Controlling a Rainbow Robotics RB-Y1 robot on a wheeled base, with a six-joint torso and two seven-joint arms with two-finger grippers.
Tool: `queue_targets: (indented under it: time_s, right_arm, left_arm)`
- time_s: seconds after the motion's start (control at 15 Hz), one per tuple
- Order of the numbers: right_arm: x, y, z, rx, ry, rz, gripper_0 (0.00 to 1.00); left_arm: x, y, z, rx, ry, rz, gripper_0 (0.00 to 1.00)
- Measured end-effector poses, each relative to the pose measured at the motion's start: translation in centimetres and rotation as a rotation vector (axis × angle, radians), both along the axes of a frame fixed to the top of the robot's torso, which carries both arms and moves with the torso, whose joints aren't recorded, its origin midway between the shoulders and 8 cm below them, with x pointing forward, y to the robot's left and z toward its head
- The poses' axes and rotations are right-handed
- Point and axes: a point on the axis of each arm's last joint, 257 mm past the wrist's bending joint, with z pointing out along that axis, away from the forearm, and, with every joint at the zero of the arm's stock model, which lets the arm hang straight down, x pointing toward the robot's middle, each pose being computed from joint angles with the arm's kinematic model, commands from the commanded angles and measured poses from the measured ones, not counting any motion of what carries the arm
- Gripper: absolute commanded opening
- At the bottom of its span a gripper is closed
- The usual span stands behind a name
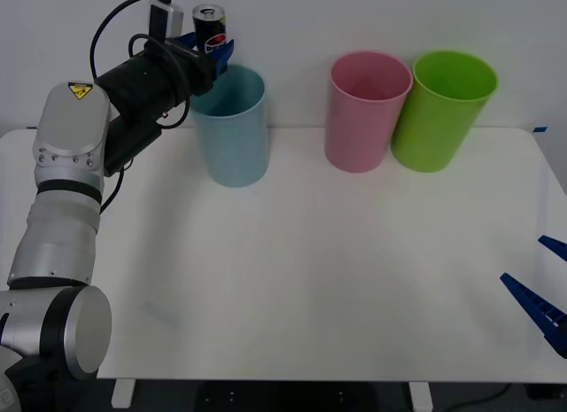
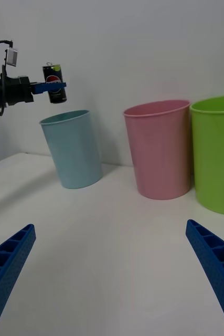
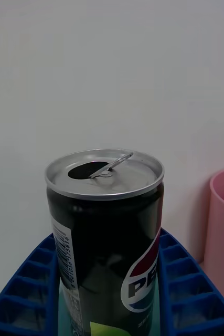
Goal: Grasp the object on the table and drop it into the matching bin: aluminum can to the light blue bin, PET bottle to the pink bin.
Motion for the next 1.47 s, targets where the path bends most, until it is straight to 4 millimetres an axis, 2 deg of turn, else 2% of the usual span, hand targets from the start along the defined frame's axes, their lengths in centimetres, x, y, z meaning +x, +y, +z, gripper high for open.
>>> queue_targets:
  time_s: [0.53, 0.8, 1.07, 1.47]
  right_arm:
    - [0.0, 0.0, 0.0, 0.0, 0.0, 0.0, 1.0]
    - [0.0, 0.0, 0.0, 0.0, 0.0, 0.0, 1.0]
    - [0.0, 0.0, 0.0, 0.0, 0.0, 0.0, 1.0]
    - [0.0, 0.0, 0.0, 0.0, 0.0, 0.0, 1.0]
  left_arm:
    - [-0.4, 0.0, -0.1, -0.017, 0.006, -0.025, 1.0]
    - [-1.3, 1.7, -0.6, -0.073, -0.005, -0.044, 1.0]
    - [-2.8, 5.1, -1.7, -0.112, -0.005, -0.058, 1.0]
    - [-7.0, 13.5, -3.1, -0.15, -0.011, -0.045, 1.0]
